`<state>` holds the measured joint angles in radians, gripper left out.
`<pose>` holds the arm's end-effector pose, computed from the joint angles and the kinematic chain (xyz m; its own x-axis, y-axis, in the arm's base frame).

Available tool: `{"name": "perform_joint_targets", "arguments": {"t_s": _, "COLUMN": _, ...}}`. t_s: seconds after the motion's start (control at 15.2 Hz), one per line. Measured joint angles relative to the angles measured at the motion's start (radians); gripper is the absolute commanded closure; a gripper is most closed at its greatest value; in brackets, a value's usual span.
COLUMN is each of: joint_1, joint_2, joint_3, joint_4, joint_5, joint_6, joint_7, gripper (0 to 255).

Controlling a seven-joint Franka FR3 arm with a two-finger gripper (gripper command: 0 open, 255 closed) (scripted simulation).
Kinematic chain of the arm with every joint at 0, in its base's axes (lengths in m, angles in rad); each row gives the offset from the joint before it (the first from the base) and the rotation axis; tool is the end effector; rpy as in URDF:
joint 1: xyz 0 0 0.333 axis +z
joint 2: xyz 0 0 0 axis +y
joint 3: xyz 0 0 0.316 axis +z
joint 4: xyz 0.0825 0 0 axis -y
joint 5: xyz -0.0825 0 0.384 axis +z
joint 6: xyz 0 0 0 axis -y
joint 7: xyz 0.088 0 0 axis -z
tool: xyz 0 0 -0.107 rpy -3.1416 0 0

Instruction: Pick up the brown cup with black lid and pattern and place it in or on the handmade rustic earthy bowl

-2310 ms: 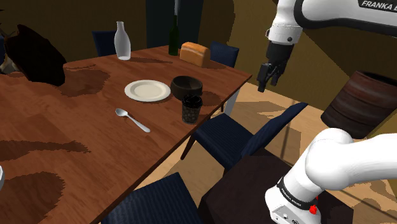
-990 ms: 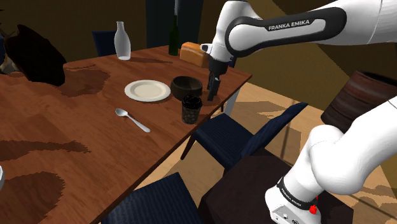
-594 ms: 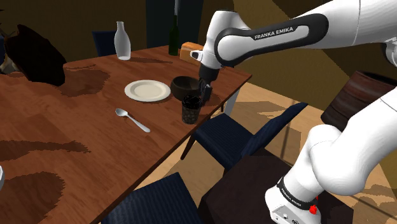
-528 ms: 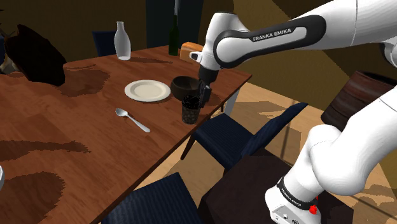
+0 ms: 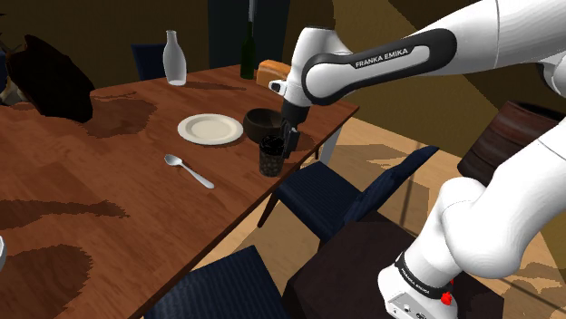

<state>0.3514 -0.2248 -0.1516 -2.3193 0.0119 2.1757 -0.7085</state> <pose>0.4711 0.0941 0.4381 0.6152 0.7834 0.0881 0.7854 -0.6187 0.0176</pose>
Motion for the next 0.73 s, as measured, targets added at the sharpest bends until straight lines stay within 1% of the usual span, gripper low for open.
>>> {"name": "perform_joint_targets", "arguments": {"t_s": 0.07, "joint_1": 0.000, "joint_2": 0.000, "joint_3": 0.000, "joint_4": 0.000, "joint_5": 0.000, "joint_6": 0.000, "joint_7": 0.000, "gripper": 0}}
{"name": "perform_joint_targets", "arguments": {"t_s": 0.13, "joint_1": 0.000, "joint_2": 0.000, "joint_3": 0.000, "joint_4": 0.000, "joint_5": 0.000, "joint_6": 0.000, "joint_7": 0.000, "gripper": 255}}
{"name": "perform_joint_targets", "arguments": {"t_s": 0.73, "joint_1": 0.000, "joint_2": 0.000, "joint_3": 0.000, "joint_4": 0.002, "joint_5": 0.000, "joint_6": 0.000, "joint_7": 0.000, "gripper": 255}}
